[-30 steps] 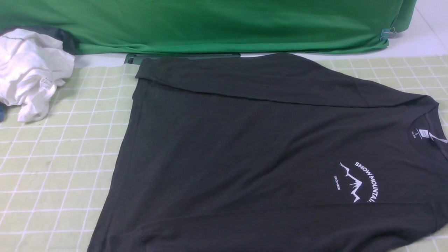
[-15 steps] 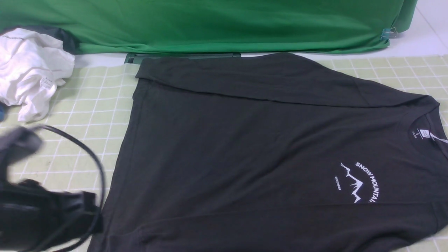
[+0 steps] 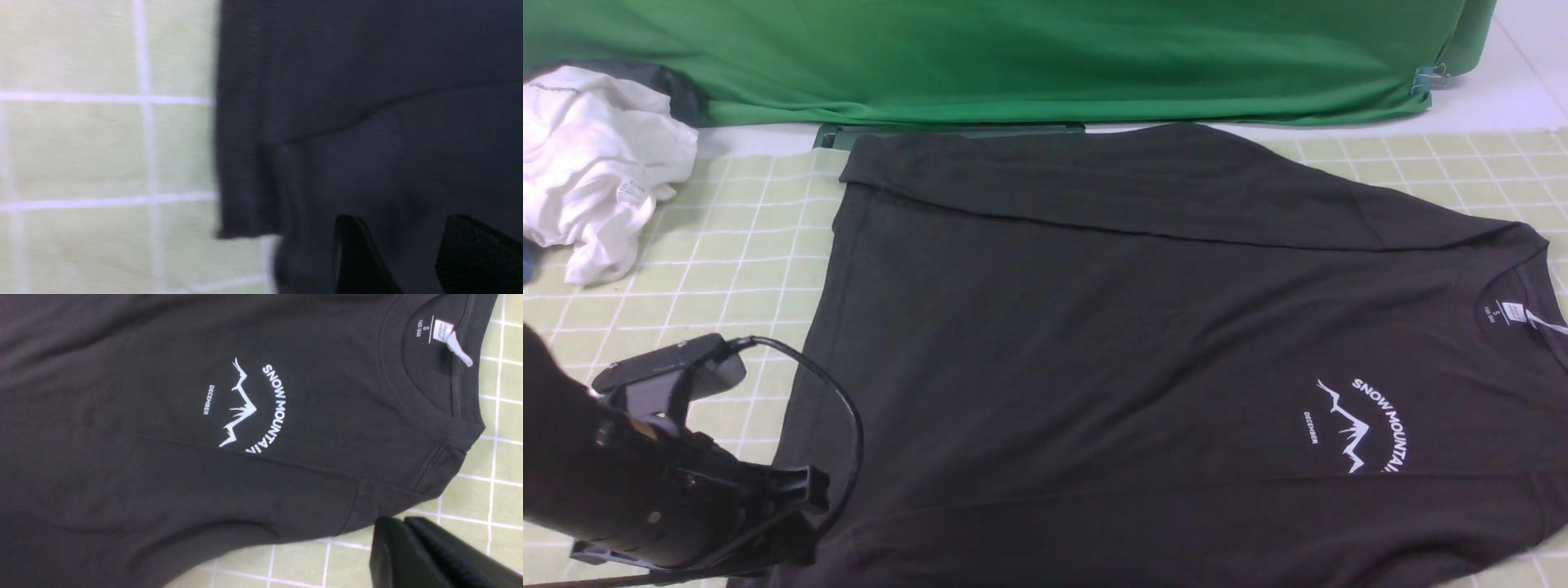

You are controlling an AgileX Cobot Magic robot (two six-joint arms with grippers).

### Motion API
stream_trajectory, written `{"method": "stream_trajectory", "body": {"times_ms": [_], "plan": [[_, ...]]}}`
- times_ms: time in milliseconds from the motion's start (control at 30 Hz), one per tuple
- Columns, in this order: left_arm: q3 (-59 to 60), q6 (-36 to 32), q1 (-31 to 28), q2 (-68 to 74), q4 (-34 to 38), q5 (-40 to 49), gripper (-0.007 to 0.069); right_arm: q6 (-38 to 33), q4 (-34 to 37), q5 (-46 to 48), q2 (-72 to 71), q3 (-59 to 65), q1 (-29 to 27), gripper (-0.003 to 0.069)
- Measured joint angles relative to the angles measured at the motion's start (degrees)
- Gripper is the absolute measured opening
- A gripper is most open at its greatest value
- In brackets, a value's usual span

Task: Fold a long-sleeved shirt over a green coffee tablecloth.
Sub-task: 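Grasp the left edge of the dark T-shirt lying flat on the table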

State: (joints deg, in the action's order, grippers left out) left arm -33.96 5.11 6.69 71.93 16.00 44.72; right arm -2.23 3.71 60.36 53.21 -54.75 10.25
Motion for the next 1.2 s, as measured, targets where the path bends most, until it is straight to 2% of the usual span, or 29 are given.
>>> {"method": "stream_trajectory", "body": {"times_ms": [33, 67, 167, 300, 500, 900, 1067, 1200], "plan": [[0.0, 1.7, 0.2, 0.5, -1.3, -0.5, 0.0288, 0.0, 0.0, 0.0, 0.0, 0.0, 0.0, 0.0033], [0.1, 4.8, 0.4, 1.6, -5.8, -1.5, 0.0289, -0.1, 0.0, 0.0, 0.0, 0.0, 0.0, 0.0036], [0.2, 7.1, 0.4, 3.6, -7.9, -3.3, 0.0289, -0.6, 0.0, 0.0, 0.0, 0.0, 0.0, 0.0044], [0.2, 4.8, 0.7, 7.0, -2.2, -7.4, 0.0289, -1.1, 0.0, -0.9, 0.0, 0.0, 0.0, 0.0053], [0.2, 0.5, 0.7, 11.0, 3.3, -8.2, 0.0289, -1.2, 0.0, -1.1, 0.0, 0.0, 0.0, 0.0062], [0.2, 1.8, 0.7, 11.4, -0.2, -8.8, 0.0289, -1.2, 0.1, -1.4, 0.0, 0.0, 0.0, 0.007], [0.2, 2.1, 0.7, 11.4, 1.2, -9.7, 0.0287, -1.3, 0.1, -1.4, 0.0, 0.0, 0.0, 0.0075], [0.2, 1.7, 0.7, 11.4, 1.6, -9.7, 0.0256, -1.3, 0.2, -1.4, 0.0, 0.0, 0.0, 0.0081]]}}
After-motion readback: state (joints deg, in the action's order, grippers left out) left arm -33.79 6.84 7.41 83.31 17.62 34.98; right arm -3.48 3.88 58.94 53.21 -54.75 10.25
